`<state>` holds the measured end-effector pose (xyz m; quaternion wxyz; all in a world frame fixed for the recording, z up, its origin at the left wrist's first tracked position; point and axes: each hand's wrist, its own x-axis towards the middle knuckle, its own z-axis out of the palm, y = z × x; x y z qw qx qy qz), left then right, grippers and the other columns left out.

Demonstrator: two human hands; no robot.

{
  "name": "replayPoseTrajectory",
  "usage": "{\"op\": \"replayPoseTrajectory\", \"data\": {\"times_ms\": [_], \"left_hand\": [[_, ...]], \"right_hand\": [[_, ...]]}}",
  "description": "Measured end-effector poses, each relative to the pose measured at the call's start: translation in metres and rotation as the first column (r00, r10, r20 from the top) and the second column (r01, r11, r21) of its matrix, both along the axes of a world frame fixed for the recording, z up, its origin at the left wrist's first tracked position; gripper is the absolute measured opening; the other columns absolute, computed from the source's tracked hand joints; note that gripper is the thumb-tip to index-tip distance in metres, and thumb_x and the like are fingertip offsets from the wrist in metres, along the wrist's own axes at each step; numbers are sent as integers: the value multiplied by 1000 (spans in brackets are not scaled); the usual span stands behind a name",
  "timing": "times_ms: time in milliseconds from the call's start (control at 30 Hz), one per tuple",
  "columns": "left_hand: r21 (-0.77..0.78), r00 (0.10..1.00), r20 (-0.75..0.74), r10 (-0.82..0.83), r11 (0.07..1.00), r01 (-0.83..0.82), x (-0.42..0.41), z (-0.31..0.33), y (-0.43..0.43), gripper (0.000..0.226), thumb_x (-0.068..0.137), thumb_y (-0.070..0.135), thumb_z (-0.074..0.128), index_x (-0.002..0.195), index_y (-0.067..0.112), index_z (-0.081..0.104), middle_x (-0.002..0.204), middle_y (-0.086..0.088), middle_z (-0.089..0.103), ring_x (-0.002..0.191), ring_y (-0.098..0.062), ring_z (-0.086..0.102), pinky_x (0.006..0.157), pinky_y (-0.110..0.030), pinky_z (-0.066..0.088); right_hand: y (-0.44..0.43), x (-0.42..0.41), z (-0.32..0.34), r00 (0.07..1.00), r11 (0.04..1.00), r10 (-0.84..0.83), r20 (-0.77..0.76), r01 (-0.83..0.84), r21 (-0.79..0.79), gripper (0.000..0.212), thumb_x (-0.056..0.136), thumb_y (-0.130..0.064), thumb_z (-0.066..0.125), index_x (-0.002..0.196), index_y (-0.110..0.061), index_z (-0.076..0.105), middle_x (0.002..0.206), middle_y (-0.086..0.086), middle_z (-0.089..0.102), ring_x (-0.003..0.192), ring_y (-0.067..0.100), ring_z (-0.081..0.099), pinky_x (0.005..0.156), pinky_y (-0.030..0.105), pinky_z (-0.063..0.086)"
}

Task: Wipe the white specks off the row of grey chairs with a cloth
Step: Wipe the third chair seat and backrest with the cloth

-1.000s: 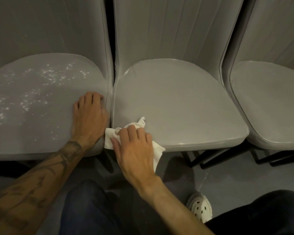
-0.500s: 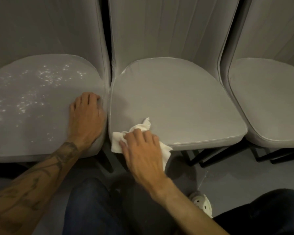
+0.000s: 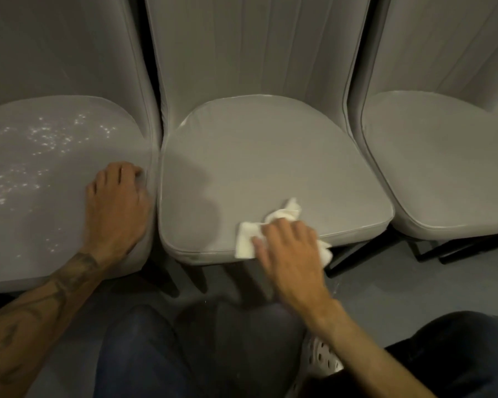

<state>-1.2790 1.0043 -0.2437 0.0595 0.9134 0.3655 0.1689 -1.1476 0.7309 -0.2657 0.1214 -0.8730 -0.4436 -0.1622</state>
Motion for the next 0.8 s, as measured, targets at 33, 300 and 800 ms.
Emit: {"op": "replayPoseTrajectory", "data": {"times_ms": [33,300,800], "left_hand": [[5,1000,-3,-3,1000,3,0,0,0,27,105,10,47,127,0,55,129,-25,53,115,-44,50,98,-57,37],[21,1000,4,-8,1000,8,0,1,0,23,103,7,49,124,-1,55,124,-28,54,111,-46,50,95,-59,37],[80,999,50,11,997,-15,1,-8,5,34,94,26,36,118,7,49,113,-28,51,99,-50,50,84,-62,41]], "right_hand": [[-19,19,1,998,997,-64,-2,63,-36,28,105,-39,34,99,-20,54,98,6,52,83,28,40,76,44,32],[-20,34,8,949,941,-306,-74,314,128,27,103,-35,39,93,-14,52,94,12,54,82,29,40,75,43,31],[-100,136,29,845,846,-525,-99,531,43,31,108,-26,29,98,-7,51,101,14,53,87,29,40,78,43,32]]}}
